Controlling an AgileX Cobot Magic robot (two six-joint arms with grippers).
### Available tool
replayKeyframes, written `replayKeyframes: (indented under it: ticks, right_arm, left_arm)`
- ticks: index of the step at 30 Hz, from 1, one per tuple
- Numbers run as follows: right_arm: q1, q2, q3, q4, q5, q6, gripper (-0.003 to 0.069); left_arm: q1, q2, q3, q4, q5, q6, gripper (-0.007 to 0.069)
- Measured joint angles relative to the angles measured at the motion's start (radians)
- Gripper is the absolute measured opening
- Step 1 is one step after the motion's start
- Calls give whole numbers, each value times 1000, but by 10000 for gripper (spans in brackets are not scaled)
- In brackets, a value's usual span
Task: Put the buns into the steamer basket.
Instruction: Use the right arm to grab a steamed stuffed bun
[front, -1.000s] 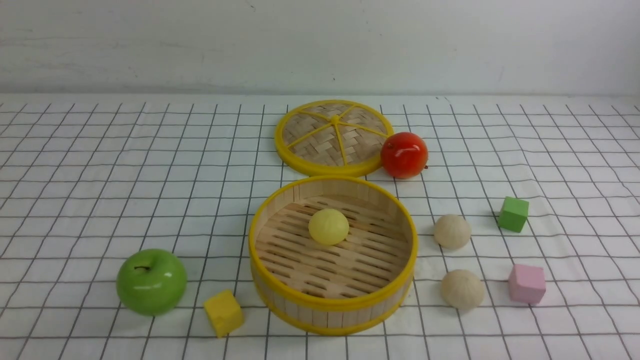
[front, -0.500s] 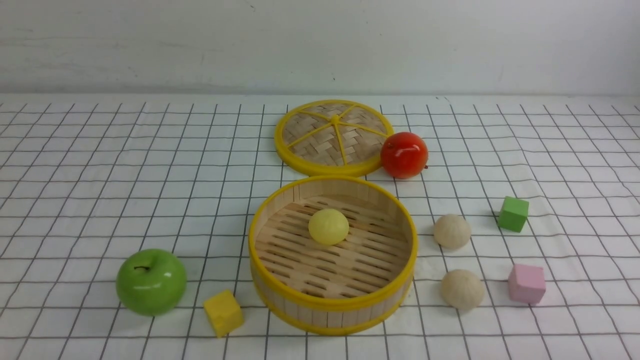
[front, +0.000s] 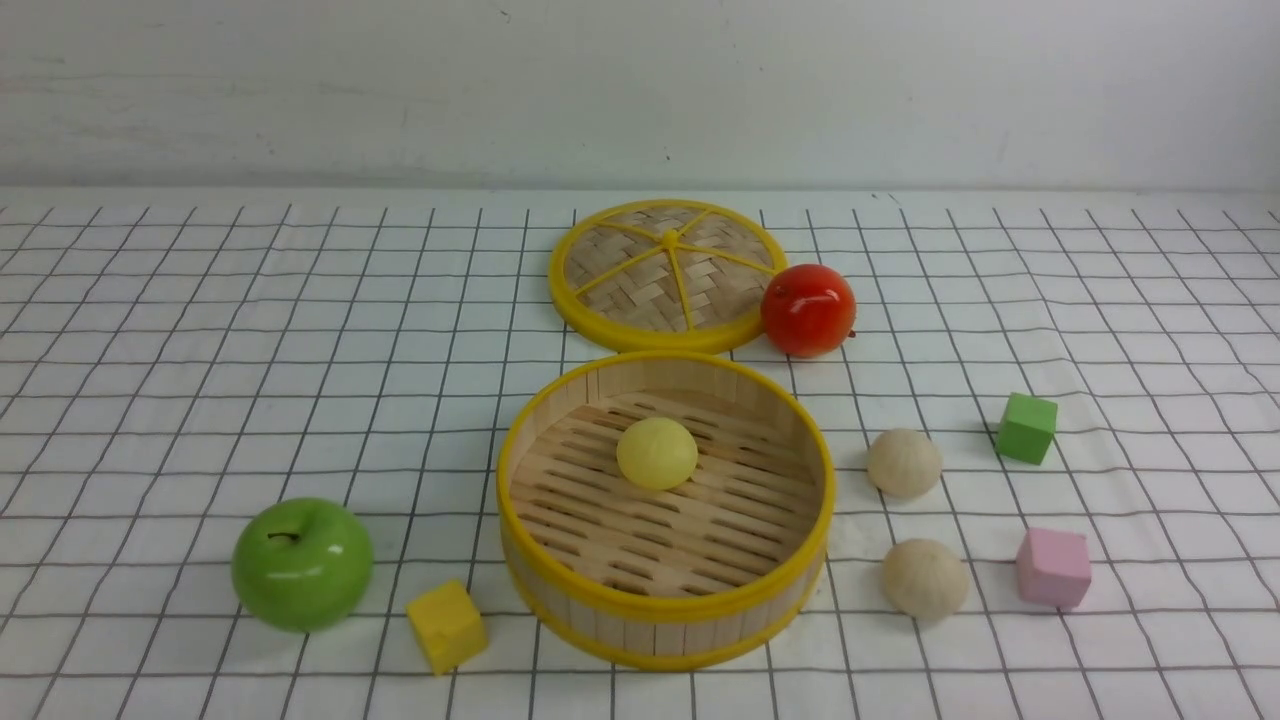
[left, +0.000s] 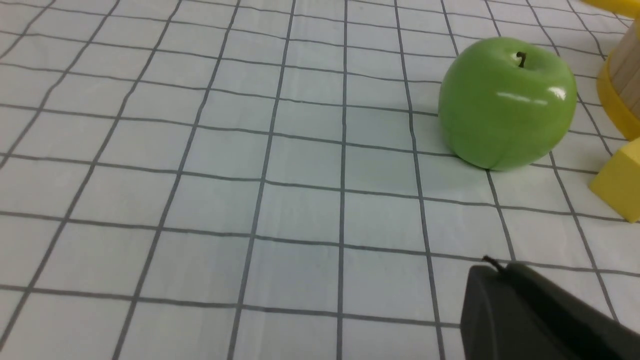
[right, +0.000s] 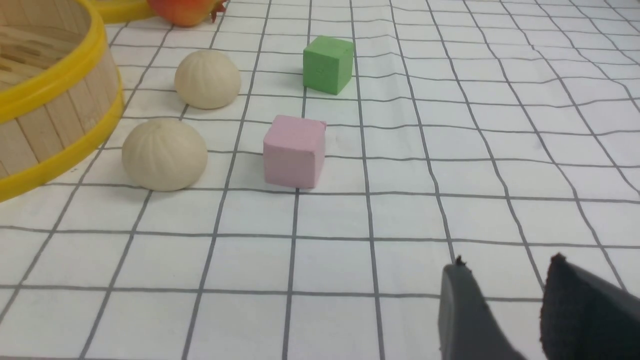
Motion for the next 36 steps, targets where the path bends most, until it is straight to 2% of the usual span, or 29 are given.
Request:
replayKeyframes:
  ticks: [4, 13, 15, 17, 18, 21, 22, 24, 31, 33, 36]
  right_arm:
    - [0, 0, 9, -4, -74, 5, 239]
    - [0, 0, 10, 39, -599, 174, 239]
    - [0, 0, 10, 39, -633, 198, 239]
    - [0, 0, -10, 56, -652, 307, 239]
    - [0, 0, -10, 56, -650, 317, 239]
    - [0, 51, -165, 69, -555, 446, 239]
    - [0, 63, -176, 69, -548, 453, 239]
    - [0, 166, -367, 69, -412, 474, 239]
    - [0, 538, -743, 52, 23, 434, 239]
    - [0, 670, -783, 23, 106, 391, 239]
    - [0, 799, -790, -2, 134, 342, 239]
  left_arm:
    - [0, 0, 0, 0, -1, 0, 3]
    - [0, 0, 0, 0, -1, 0, 12]
    - [0, 0, 0, 0, -1, 0, 14]
    - [0, 0, 0, 0, -1, 0, 15]
    - [0, 0, 0, 0, -1, 0, 15]
    - [0, 0, 0, 0, -1, 0, 16]
    - [0, 0, 0, 0, -1, 0, 16]
    - [0, 0, 0, 0, -1, 0, 16]
    - [0, 0, 0, 0, -1, 0, 16]
    - [0, 0, 0, 0, -1, 0, 16]
    - [0, 0, 0, 0, -1, 0, 16]
